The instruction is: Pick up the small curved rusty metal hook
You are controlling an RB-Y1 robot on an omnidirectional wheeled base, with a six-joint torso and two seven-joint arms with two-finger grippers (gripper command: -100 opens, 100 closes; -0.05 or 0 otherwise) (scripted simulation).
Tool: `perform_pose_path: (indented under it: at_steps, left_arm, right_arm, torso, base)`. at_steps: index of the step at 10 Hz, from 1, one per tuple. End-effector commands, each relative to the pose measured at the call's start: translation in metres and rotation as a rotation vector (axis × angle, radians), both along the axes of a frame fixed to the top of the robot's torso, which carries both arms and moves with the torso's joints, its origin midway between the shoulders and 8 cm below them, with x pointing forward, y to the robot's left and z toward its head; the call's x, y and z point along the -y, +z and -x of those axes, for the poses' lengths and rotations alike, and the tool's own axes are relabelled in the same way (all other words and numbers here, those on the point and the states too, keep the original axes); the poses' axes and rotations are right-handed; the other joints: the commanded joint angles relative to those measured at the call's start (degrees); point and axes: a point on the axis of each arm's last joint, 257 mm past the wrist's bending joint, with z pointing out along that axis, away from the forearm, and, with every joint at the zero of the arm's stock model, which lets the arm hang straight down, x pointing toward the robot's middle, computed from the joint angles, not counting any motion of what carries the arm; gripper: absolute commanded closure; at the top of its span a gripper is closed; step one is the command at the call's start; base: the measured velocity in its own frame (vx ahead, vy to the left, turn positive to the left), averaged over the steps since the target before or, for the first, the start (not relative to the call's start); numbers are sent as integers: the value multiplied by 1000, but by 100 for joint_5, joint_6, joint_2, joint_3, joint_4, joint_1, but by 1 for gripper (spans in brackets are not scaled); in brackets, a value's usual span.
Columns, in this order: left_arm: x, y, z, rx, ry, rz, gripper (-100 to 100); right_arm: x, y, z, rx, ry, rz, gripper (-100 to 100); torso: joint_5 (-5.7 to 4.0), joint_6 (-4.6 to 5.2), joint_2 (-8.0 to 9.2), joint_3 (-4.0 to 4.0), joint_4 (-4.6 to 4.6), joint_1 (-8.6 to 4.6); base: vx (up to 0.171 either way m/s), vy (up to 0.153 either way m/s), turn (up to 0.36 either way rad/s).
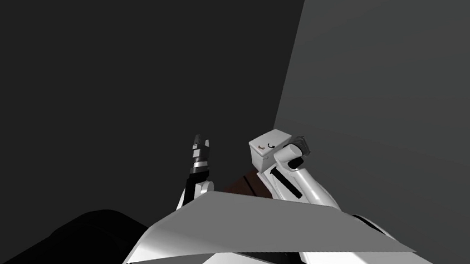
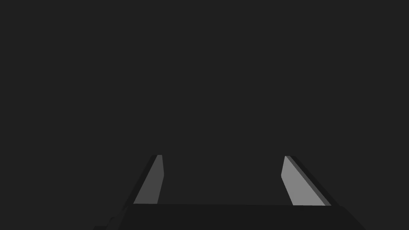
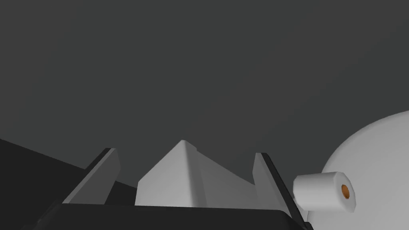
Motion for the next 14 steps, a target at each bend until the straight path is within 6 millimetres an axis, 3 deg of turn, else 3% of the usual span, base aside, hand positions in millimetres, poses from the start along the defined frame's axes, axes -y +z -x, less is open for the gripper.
perform_pose_path:
  at_steps: [1, 6, 14]
  left_arm:
    - [0, 0, 0, 0, 0, 0, 0]
    - [0, 0, 0, 0, 0, 0, 0]
    - [0, 0, 0, 0, 0, 0, 0]
  right_arm:
    - [-6, -11, -4, -6, -4, -59, -100]
    - [-24, -40, -9, -40, 18, -192, -100]
    - [-77, -92, -16, -103, 27, -473, -100]
  torso:
    - [0, 0, 0, 0, 0, 0]
    - [0, 0, -7, -4, -1, -2]
    - [0, 0, -5, -3, -1, 0]
  base:
    - [30, -15, -69]
    - [34, -12, -30]
    - [44, -13, -50]
